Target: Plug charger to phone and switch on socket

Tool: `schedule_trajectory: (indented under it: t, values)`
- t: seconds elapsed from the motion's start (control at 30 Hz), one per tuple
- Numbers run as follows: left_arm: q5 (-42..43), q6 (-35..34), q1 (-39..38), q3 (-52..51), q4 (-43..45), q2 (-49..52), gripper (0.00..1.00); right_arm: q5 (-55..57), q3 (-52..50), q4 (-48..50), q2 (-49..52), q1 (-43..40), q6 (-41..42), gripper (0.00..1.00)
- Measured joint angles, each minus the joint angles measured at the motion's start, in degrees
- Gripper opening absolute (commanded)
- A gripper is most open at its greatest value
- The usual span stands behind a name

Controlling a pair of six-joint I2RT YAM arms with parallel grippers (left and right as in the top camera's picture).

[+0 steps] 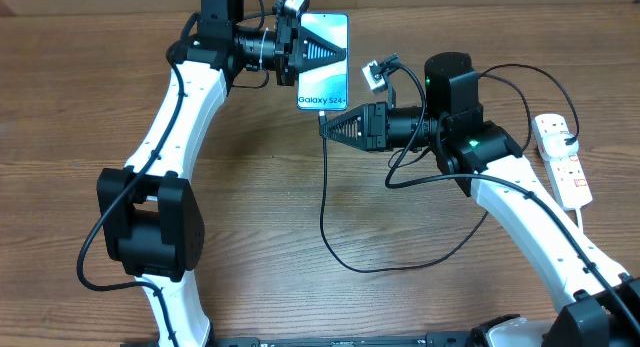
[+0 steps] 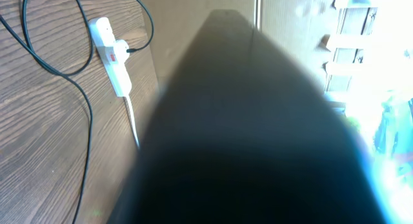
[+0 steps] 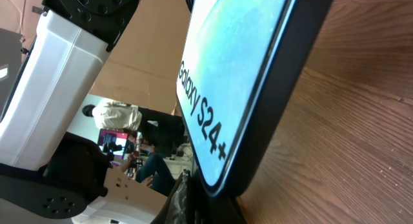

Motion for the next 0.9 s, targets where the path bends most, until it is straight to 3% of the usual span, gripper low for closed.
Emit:
schedule_trajectory:
  t: [0.9]
  values:
    - [0.04,-0.11,0.07,0.0,0.28,0.0,0.04,0.42,0.0,0.92,0.0,0.07,1.77,0.04]
